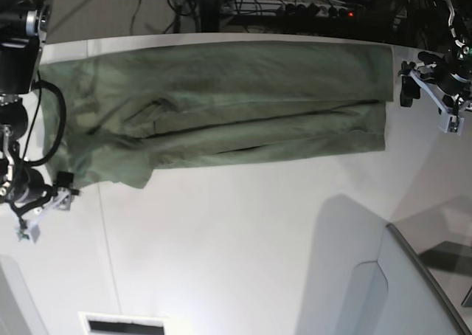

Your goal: Layout the t-shirt on the table in an organized manner, then fold the t-shirt properly

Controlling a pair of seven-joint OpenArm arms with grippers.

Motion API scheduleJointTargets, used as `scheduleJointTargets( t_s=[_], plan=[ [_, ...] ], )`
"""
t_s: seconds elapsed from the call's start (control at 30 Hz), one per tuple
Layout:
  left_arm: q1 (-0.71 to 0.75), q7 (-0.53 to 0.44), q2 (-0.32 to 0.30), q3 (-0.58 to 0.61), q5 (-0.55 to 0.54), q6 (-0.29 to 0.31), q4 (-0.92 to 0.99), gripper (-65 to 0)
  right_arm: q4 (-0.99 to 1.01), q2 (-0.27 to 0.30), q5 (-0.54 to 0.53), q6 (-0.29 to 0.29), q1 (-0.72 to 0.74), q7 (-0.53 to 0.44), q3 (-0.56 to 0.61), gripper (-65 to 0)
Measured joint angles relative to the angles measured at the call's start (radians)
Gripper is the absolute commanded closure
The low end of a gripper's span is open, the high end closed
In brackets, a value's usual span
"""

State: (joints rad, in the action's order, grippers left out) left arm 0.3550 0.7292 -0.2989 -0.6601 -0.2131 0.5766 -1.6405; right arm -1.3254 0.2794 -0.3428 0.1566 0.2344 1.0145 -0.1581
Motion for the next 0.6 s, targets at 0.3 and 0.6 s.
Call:
scheduleJointTargets(
  t_s=[0.3,0.6],
  plan=[
    [0.000,0.000,0.000,0.003,0.000,0.000,0.000,-53.3,0.084,-0.006,-0.006,0.007,-0.003,-0.005,0.005,-40.5],
    [0.000,0.000,0.000,0.005,0.000,0.000,0.000,-53.3,0.084,-0.013,-0.012,0.007,0.000,-0.008,0.005,-14.7]
  ],
)
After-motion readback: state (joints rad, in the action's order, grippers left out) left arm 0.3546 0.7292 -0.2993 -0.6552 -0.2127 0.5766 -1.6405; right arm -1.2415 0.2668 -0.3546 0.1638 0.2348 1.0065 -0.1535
